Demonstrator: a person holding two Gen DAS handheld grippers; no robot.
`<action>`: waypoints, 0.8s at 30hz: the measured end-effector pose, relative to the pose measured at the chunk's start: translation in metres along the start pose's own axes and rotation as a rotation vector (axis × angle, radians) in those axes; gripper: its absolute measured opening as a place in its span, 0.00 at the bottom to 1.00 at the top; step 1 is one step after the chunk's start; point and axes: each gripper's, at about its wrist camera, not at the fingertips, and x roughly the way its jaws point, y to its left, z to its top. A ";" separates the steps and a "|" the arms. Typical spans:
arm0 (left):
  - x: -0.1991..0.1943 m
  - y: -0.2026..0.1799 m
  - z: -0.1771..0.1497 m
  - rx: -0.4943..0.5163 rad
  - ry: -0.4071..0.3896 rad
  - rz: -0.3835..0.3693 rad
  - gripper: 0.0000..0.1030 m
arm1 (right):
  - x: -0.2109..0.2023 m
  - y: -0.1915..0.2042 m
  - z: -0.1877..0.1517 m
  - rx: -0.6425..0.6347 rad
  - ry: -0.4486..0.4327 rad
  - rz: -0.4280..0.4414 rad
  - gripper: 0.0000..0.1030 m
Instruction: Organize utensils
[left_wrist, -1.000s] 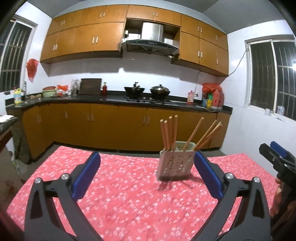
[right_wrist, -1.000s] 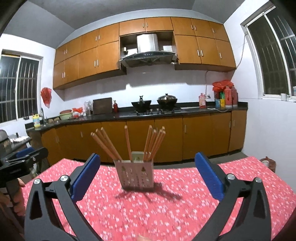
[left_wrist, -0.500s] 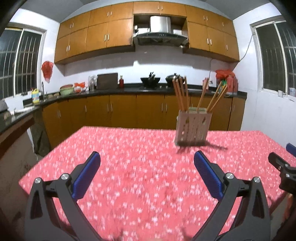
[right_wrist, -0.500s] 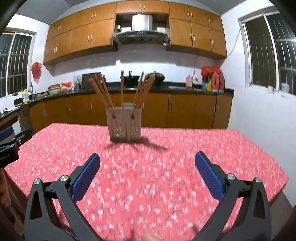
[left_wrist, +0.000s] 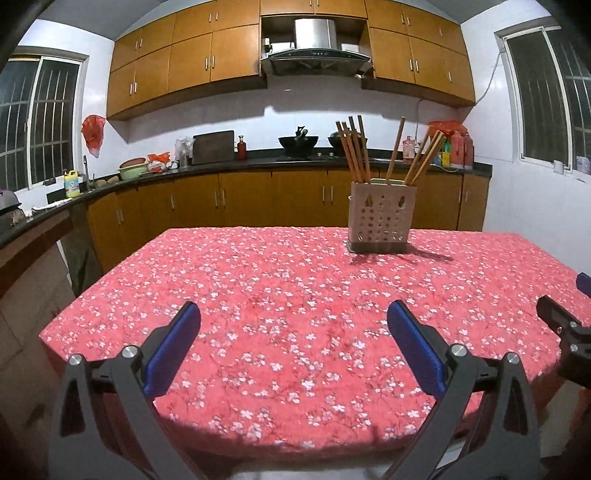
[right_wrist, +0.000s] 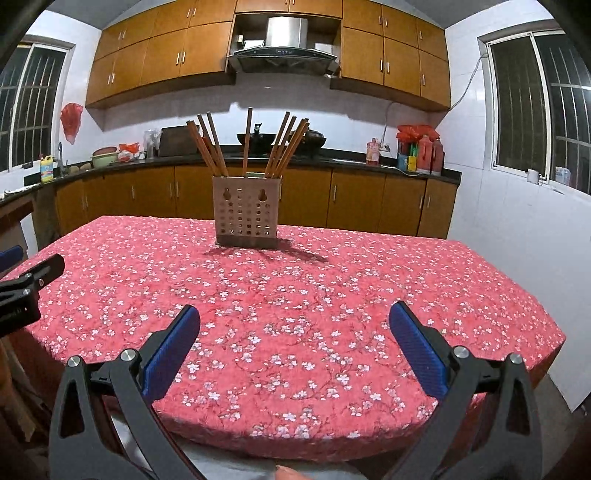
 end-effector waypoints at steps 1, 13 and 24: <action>0.000 0.000 -0.001 -0.004 0.001 -0.004 0.96 | -0.001 0.000 -0.001 0.004 0.001 0.002 0.98; -0.002 -0.009 -0.013 0.005 0.015 -0.043 0.96 | -0.001 0.002 -0.004 0.016 0.010 0.018 0.98; -0.001 -0.006 -0.016 -0.025 0.032 -0.029 0.96 | -0.002 0.003 -0.005 0.022 0.014 0.015 0.98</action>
